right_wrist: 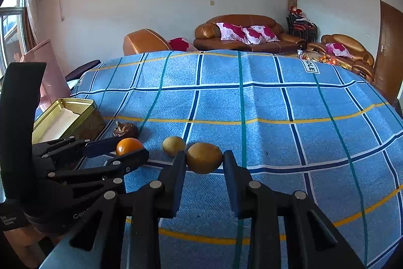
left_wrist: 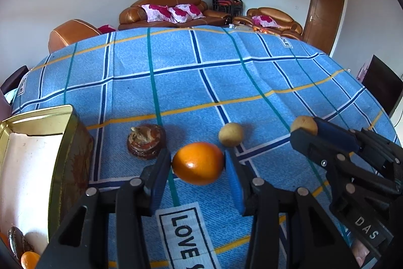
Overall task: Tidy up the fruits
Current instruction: 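Close the left tool on the orange and lift it while the right tool holds the tan fruit, then carry the orange and tan fruit over to the gold tray with both tools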
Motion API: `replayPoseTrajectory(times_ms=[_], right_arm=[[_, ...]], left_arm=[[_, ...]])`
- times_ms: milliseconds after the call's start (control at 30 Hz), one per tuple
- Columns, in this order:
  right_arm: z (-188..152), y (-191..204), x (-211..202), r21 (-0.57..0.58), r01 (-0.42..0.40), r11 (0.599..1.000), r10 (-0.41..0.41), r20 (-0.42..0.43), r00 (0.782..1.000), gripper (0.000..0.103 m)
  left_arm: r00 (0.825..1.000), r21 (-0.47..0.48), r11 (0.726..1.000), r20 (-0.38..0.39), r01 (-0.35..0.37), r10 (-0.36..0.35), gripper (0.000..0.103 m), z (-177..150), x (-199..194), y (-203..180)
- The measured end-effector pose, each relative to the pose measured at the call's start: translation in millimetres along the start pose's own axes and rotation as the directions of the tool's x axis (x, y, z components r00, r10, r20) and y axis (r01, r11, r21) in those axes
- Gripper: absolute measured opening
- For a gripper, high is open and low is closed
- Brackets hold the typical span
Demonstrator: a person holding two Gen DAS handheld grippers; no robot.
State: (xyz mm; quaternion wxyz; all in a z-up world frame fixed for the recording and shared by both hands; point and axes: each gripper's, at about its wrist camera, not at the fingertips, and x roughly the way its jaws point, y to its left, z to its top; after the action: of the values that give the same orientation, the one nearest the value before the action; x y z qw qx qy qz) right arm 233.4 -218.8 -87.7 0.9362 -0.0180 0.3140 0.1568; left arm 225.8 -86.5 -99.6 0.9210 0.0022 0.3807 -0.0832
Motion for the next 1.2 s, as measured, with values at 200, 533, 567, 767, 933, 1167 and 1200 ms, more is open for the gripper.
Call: replayPoseTrajectory(times_ms=[200, 533, 567, 767, 933, 1167, 1200], right_arm=[[-0.6, 0.7, -4.9, -0.006, -0.008, 1.000, 0.008, 0.027, 1.000, 0.032], [-2.4, 7.7, -17.5, -0.042, -0.006, 0.999, 0.010, 0.092, 0.996, 0.032], [-2.9, 8.4, -18.4, -0.045, -0.006, 0.999, 0.011, 0.097, 0.995, 0.032], [-5.7, 11.6, -25.5, -0.059, -0.016, 0.998, 0.023, 0.126, 0.992, 0.032], [-8.1, 12.1, -32.1, -0.066, -0.016, 0.998, 0.027, 0.156, 0.987, 0.032], [-9.3, 14.0, -37.2, -0.075, -0.014, 0.997, 0.028, 0.182, 0.983, 0.032], [-8.8, 13.9, -37.9, -0.076, -0.014, 0.997, 0.028, 0.186, 0.982, 0.032]], left_arm=[[0.998, 0.006, 1.000, 0.061, -0.001, 0.001, 0.046, -3.5, -15.8, -0.1], [0.984, 0.055, 0.997, 0.176, -0.052, 0.042, 0.046, -9.3, -39.1, -11.0], [0.982, 0.058, 0.997, 0.186, -0.057, 0.045, 0.046, -9.7, -41.8, -11.5], [0.971, 0.053, 0.996, 0.231, -0.068, 0.054, 0.046, -12.3, -51.1, -10.6], [0.962, 0.046, 0.996, 0.265, -0.072, 0.057, 0.046, -15.8, -59.0, -11.1], [0.951, 0.055, 0.995, 0.302, -0.088, 0.068, 0.046, -19.9, -67.2, -14.4], [0.949, 0.053, 0.994, 0.307, -0.090, 0.070, 0.046, -21.0, -68.3, -14.4]])
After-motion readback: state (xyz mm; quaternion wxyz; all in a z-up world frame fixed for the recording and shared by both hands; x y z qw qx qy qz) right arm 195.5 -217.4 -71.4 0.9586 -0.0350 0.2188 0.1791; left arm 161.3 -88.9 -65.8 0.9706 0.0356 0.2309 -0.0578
